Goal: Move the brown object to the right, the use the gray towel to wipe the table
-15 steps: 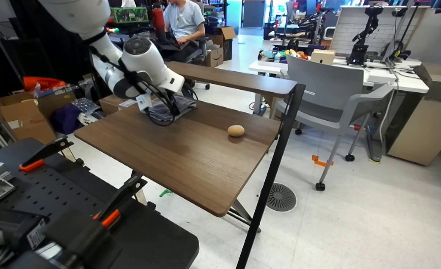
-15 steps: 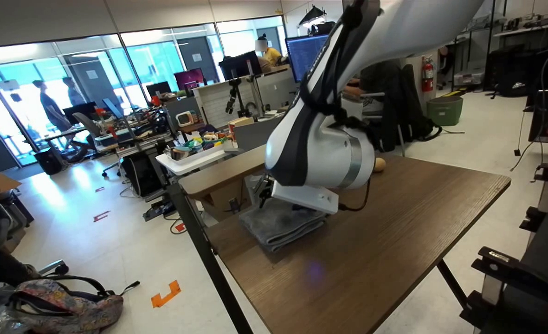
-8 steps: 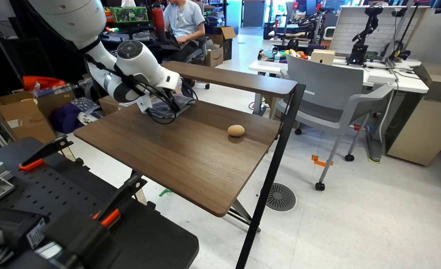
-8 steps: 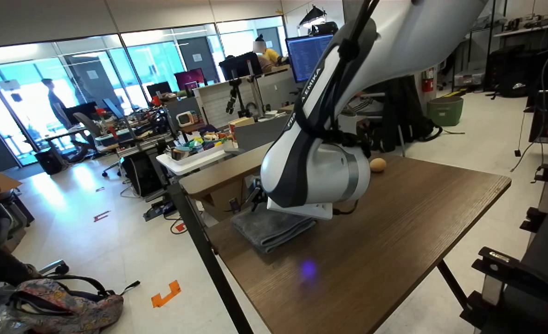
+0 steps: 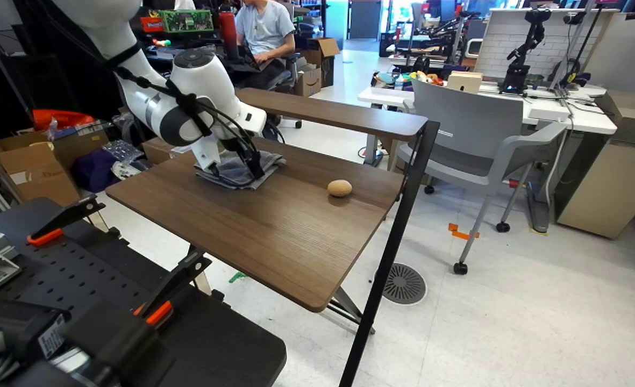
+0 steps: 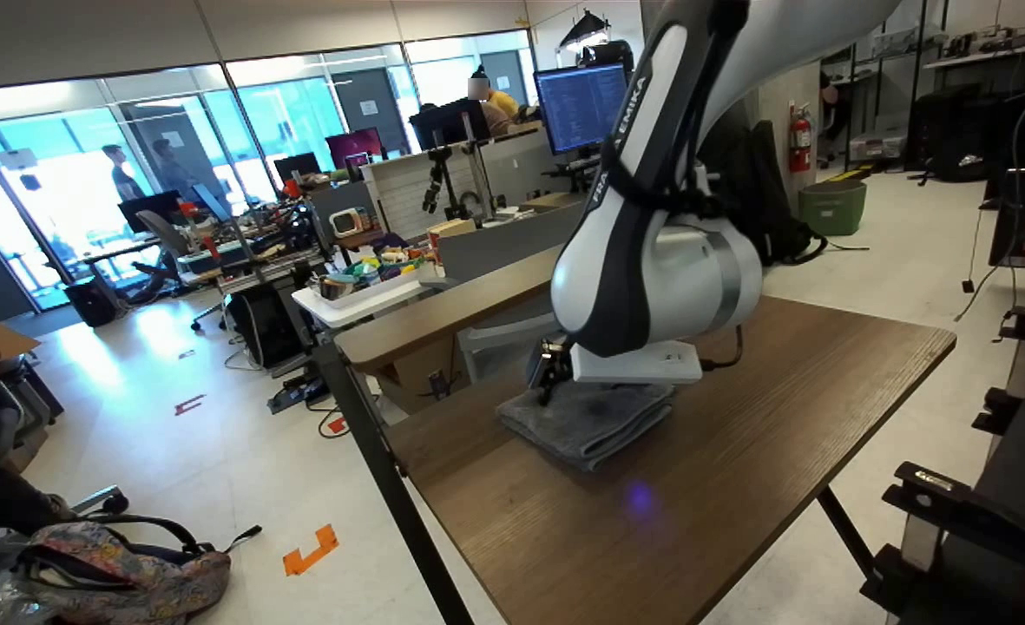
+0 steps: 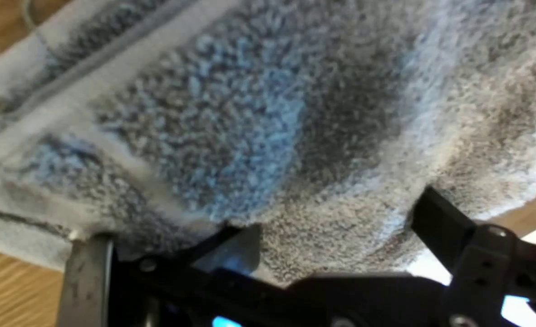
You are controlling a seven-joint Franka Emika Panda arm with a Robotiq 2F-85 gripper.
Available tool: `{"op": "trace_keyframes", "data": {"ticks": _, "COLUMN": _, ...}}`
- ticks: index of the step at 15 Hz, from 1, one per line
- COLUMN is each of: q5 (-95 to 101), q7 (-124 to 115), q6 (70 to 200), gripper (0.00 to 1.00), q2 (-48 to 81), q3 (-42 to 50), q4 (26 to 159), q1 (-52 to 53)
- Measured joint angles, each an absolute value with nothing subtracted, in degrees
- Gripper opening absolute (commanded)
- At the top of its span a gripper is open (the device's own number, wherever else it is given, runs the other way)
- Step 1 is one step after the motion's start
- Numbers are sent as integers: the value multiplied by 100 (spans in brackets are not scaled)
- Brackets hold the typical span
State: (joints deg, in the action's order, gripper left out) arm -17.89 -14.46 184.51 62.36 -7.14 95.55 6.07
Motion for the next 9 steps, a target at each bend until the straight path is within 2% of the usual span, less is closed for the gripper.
{"op": "trace_keyframes", "data": {"ticks": 6, "q5": -1550, "q7": -1245, "q6": 17422, "gripper": 100, "q2": 4849, "q3": -588, "q4": 11325, "q1": 605}}
{"op": "trace_keyframes", "data": {"ticks": 9, "q5": -1489, "q7": -839, "q6": 16674, "gripper": 100, "q2": 3899, "q3": -1020, "q4": 12147, "q1": 216}}
